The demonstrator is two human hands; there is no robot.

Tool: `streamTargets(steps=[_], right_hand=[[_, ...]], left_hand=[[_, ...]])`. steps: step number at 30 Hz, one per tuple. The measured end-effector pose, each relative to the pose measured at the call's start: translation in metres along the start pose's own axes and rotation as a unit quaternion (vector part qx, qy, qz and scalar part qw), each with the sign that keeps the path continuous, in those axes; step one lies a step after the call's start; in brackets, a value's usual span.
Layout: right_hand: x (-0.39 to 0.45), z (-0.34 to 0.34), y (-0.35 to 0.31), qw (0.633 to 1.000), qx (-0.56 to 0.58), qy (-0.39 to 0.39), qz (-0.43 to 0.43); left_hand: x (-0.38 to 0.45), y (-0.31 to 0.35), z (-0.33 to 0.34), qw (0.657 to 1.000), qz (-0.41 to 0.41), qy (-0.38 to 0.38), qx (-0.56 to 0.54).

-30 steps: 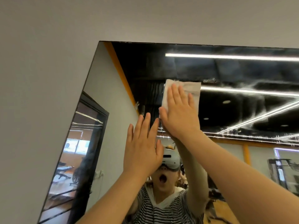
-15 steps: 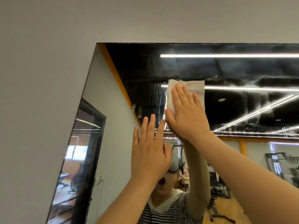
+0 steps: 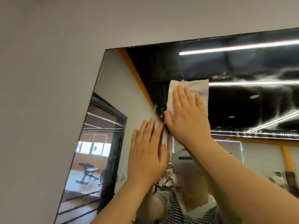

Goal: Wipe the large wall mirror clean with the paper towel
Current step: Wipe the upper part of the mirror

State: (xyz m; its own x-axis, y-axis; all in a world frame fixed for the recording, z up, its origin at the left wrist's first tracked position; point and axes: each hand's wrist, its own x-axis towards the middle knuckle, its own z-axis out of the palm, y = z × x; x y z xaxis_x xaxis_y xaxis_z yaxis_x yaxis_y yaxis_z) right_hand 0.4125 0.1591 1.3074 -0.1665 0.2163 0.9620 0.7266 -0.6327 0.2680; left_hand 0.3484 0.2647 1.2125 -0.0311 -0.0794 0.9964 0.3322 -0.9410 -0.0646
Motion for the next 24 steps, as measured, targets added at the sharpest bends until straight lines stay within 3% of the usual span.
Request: streamTargets(steps=[8,13,19,24], right_hand=[[-0.001,-0.004,-0.002,1.000,-0.006,-0.007,0.003],[0.000,-0.003,-0.001,1.000,-0.023,-0.015,0.005],[0.002,-0.002,-0.001,0.999,-0.034,-0.020,0.018],[0.003,-0.002,-0.004,0.998,-0.042,-0.038,0.026]], left_hand=[[0.002,0.000,-0.005,1.000,0.008,0.001,0.010],[0.002,-0.050,-0.033,0.993,0.104,-0.016,0.043],[-0.010,-0.157,-0.060,0.998,0.020,-0.008,0.064],[-0.021,-0.168,-0.055,0.999,0.033,-0.020,0.032]])
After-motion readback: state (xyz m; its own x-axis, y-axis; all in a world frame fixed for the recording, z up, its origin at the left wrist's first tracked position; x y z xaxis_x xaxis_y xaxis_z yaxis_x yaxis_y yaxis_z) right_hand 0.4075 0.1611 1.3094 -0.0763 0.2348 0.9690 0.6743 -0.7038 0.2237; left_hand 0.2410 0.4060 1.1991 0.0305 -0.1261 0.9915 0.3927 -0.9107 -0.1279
